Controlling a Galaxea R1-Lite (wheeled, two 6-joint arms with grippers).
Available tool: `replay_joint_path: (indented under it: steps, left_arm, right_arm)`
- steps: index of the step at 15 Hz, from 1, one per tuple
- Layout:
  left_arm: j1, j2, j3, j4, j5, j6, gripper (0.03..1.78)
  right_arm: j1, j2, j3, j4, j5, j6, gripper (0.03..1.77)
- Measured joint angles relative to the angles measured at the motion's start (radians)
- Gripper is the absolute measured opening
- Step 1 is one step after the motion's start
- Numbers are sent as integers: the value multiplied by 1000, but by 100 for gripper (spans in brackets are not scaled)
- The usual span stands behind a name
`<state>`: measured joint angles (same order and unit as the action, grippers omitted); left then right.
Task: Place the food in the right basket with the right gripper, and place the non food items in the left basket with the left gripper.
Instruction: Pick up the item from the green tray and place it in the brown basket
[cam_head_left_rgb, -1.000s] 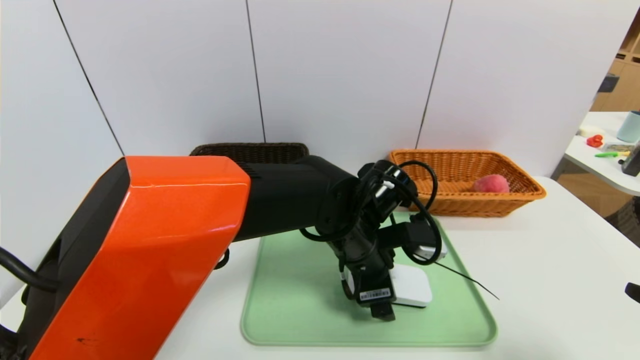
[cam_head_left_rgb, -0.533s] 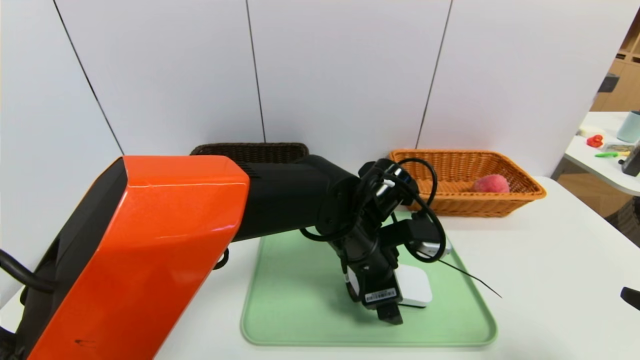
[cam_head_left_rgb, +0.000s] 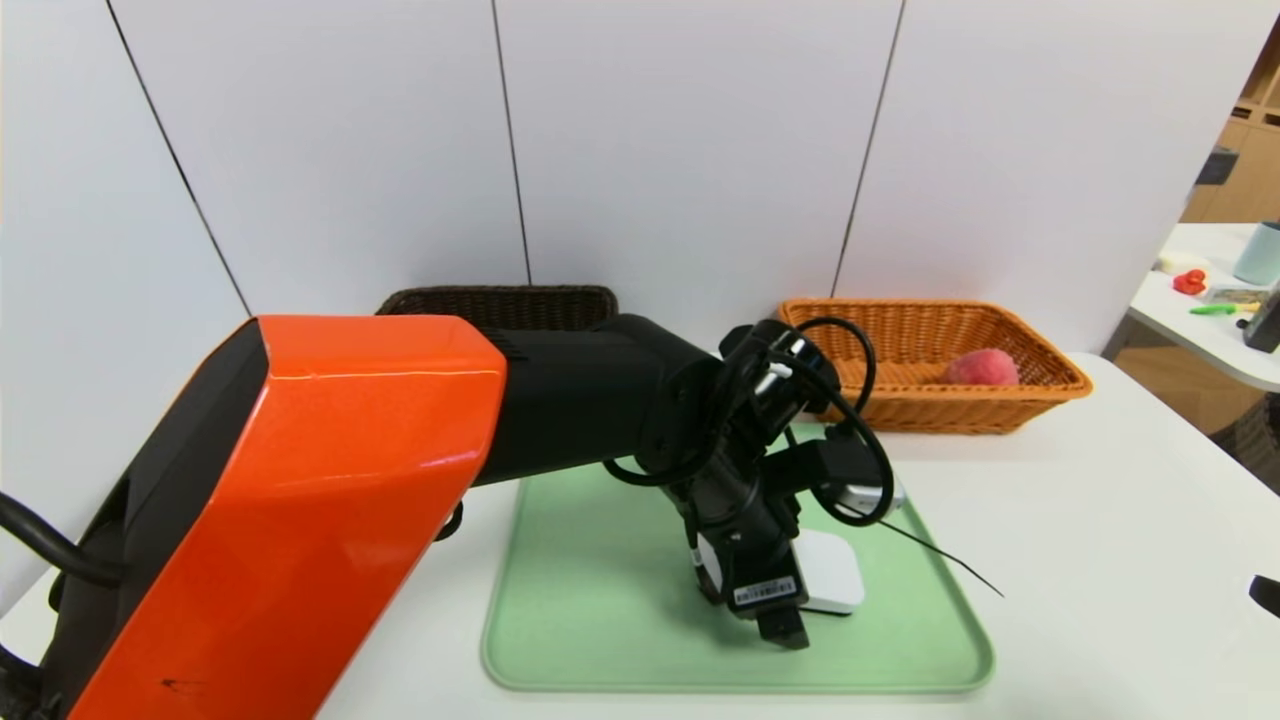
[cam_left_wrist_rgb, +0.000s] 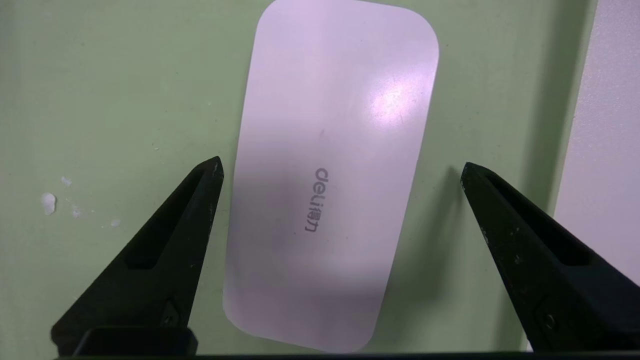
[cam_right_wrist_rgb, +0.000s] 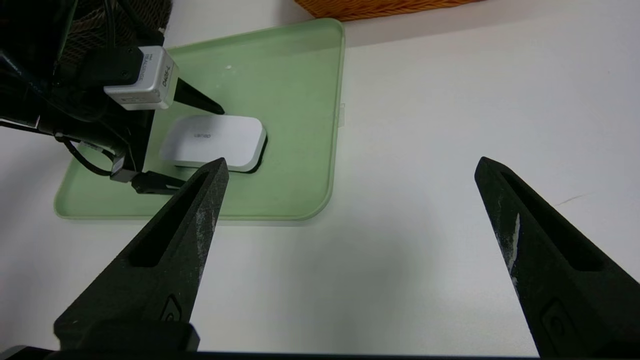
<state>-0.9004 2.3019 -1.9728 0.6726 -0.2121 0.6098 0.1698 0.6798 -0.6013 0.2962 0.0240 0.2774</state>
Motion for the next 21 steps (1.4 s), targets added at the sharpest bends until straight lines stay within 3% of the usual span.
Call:
replay_joint_path:
  steps: [3, 6, 8, 14, 17, 19, 21]
  left_arm:
    - [-1, 1, 0, -1, 0, -4, 169]
    - [-1, 3, 1, -5, 1, -7, 119]
    - [-1, 3, 1, -8, 1, -7, 101]
    - [-2, 1, 0, -17, 1, -12, 98]
    - [-23, -28, 0, -46, 36, -52, 98]
    - [-30, -59, 0, -70, 91, -88, 98]
    - [-30, -89, 0, -126, 206, -161, 98]
  right_arm:
    - [0, -4, 0, 0, 0, 0, 170]
    - [0, -6, 1, 0, 0, 0, 170]
    - [0, -6, 4, -1, 0, -1, 170]
    - [0, -4, 7, -1, 1, -1, 170]
    - [0, -4, 15, 0, 1, -1, 170]
    - [0, -4, 21, 0, 2, -1, 170]
    - [0, -4, 20, -1, 1, -2, 170]
